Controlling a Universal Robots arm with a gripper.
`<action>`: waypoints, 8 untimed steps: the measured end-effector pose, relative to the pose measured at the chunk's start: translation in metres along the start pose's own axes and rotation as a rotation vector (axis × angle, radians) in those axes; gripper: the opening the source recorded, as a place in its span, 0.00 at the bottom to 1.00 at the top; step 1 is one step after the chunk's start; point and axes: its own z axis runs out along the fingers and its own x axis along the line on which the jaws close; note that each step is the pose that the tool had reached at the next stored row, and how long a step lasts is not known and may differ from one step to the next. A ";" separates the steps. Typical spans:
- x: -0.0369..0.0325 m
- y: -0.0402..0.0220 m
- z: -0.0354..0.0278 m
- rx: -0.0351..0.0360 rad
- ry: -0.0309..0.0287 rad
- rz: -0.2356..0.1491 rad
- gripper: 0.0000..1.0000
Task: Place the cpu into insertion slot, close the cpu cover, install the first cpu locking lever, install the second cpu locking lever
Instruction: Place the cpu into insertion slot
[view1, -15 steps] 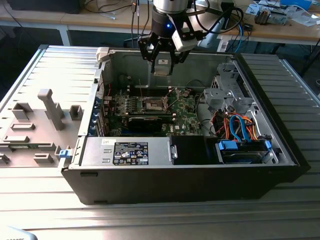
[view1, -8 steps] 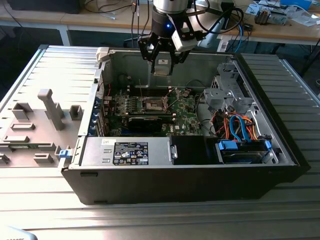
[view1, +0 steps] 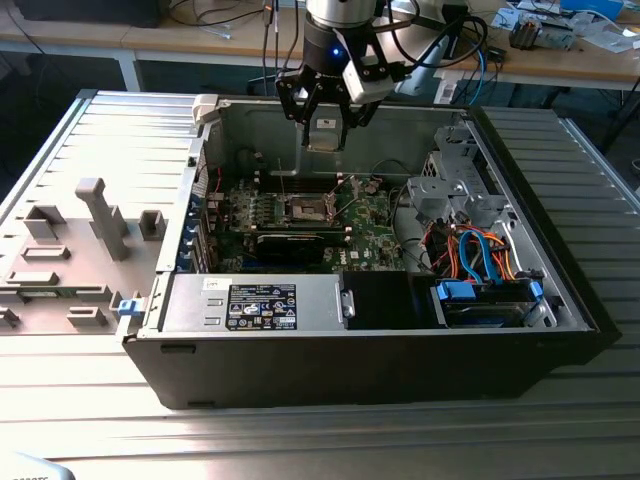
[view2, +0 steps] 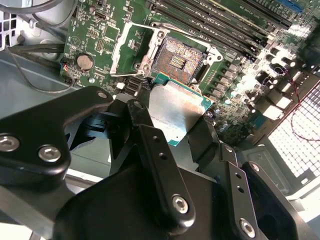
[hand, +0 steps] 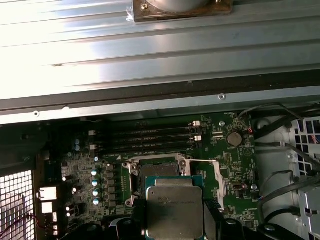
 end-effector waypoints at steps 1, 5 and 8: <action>0.0000 0.0000 0.0000 0.0000 0.0000 0.001 0.54; 0.0000 0.0000 0.0001 0.0001 -0.0002 0.005 0.54; 0.0000 0.0000 0.0002 0.0001 -0.0005 0.010 0.54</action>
